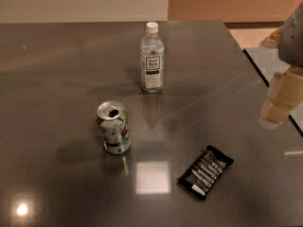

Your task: Pick 7up can

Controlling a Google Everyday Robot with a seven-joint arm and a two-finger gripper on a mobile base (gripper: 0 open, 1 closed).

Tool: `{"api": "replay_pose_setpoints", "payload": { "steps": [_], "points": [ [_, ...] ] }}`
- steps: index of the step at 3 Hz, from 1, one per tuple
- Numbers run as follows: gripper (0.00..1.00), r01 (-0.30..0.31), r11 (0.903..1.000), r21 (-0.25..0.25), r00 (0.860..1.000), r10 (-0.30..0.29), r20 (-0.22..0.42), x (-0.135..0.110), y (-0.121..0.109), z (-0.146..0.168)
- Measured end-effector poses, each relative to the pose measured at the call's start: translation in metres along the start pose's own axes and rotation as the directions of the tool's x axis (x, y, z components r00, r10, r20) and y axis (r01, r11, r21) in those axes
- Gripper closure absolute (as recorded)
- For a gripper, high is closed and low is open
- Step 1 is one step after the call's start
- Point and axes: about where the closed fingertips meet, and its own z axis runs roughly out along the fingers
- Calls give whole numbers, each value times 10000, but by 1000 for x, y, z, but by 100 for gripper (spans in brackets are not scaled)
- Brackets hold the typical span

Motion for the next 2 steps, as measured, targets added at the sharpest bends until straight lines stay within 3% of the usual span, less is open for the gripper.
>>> {"api": "replay_pose_setpoints", "payload": {
  "steps": [2],
  "points": [
    [0, 160, 9998, -85, 9997, -158, 181, -6, 1, 1]
  ]
}}
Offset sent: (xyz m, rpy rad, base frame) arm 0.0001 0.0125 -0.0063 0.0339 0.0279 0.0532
